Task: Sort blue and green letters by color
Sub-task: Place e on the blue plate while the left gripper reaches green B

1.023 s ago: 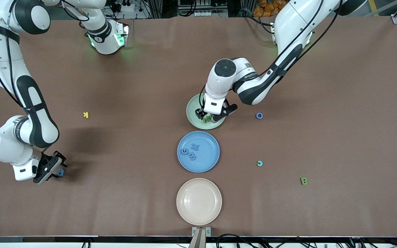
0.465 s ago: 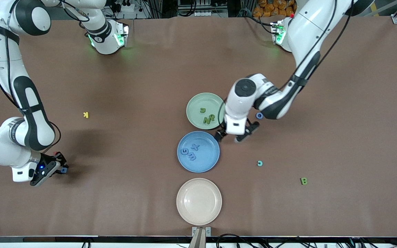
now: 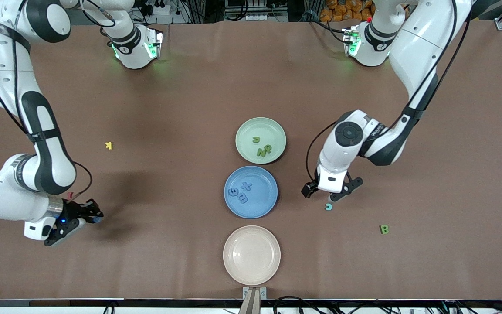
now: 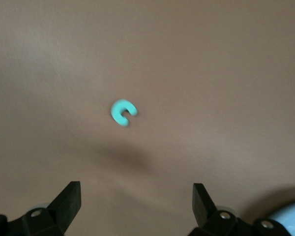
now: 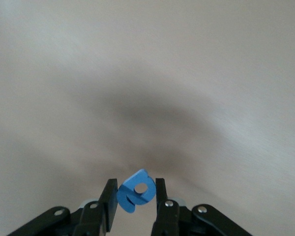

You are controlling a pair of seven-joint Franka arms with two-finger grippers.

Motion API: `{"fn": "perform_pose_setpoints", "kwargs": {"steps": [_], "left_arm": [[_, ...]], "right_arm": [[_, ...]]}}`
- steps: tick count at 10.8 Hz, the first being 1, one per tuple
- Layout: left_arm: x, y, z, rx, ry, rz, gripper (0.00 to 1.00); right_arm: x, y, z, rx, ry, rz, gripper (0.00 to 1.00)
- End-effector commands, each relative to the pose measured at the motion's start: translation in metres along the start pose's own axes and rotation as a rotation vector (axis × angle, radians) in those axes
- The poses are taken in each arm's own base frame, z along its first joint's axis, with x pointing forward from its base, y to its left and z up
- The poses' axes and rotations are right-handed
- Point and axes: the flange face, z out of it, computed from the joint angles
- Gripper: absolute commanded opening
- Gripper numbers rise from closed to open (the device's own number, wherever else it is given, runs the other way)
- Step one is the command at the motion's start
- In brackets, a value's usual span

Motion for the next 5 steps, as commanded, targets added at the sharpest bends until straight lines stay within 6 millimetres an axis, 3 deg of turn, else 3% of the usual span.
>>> {"fn": "perform_pose_setpoints", "kwargs": {"steps": [1,3,5], "left_arm": [[0.036,-0.028,0.018,0.037,-0.039,0.149,1.00],[0.072,-0.051,0.009,0.100,-0.083,0.222,1.00],[0.096,-0.053,-0.010,0.119,-0.189,0.322,1.00]], "right_arm": [[0.052,-0.103,-0.017,0.059,-0.075,0.288,0.00],[0.089,-0.193,-0.012,0.070,-0.104,0.481,0.00],[0.112,-0.267,0.000,0.072,-0.125,0.608,0.00]]}}
